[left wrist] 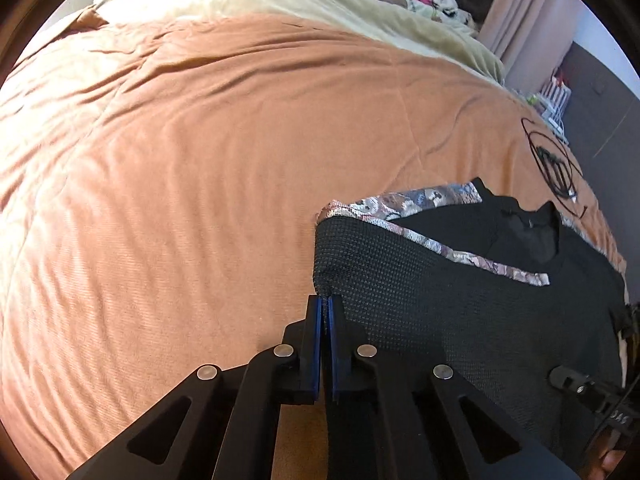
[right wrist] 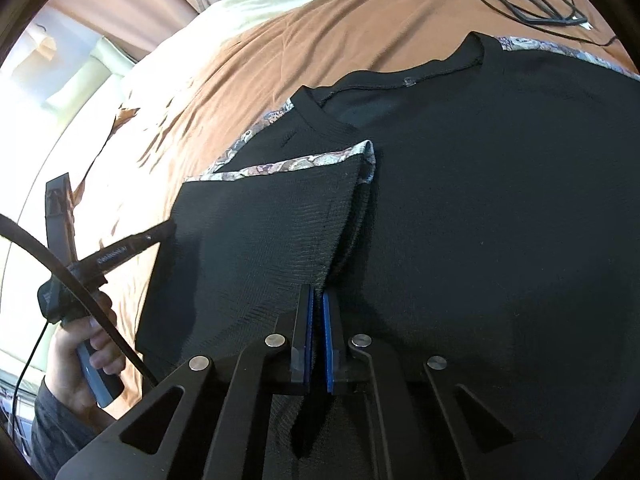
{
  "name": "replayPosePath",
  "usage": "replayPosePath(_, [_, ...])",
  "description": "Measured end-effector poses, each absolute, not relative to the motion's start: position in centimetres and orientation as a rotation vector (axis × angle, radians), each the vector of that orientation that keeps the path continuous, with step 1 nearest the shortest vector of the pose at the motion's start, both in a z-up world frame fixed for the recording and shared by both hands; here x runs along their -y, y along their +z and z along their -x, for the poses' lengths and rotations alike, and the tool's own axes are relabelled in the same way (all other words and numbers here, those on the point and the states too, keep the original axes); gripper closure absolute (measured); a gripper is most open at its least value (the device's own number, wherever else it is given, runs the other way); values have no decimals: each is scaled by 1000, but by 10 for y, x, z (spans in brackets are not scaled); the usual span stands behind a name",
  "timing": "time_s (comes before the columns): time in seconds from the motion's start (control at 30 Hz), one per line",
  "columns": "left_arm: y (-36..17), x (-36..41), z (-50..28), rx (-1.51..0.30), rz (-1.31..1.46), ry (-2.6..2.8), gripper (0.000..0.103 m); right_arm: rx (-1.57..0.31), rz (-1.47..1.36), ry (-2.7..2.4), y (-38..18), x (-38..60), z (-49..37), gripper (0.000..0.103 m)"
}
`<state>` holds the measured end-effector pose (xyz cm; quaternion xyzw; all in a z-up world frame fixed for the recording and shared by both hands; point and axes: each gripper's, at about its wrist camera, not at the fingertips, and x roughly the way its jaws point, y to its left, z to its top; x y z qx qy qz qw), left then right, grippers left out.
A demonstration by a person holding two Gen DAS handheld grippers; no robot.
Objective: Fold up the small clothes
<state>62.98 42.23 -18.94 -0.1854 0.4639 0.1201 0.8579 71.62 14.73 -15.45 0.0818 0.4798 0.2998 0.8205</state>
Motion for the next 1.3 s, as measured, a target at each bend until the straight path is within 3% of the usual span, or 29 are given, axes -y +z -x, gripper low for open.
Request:
replayPosePath(0.17, [-197,-417,-623,-1042,378,274,95,-1043,-164,601,-160,-147,-717,101])
replayPosePath(0.3, [-199,-416,-603,-1036,429,237,69,-1056,-184,609,-158,-142,-716,95])
replayPosePath(0.33, [-198,-413,-598,-1033,433,226,68,-1058,-184,615,-158,-142,-715,90])
replayPosePath(0.43, [-202,-405,-586,-1059,417,210,68,-1049,-169,629,-155,-141,-709,79])
replayPosePath(1.07, [-163,-372,-502,-1041,402,261,67,-1030,110,449,-125,-137,-644,78])
replayPosePath(1.13, [-152,-364,-494,-1022,399,266,55,-1010,142,437,-117,-136,-633,78])
replayPosePath(1.2, [-140,-356,-486,-988,383,284,33,-997,163,414,-110,-133,-626,78])
replayPosePath(1.3, [-123,-341,-474,-937,332,309,25,-926,186,404,-93,-122,-606,78])
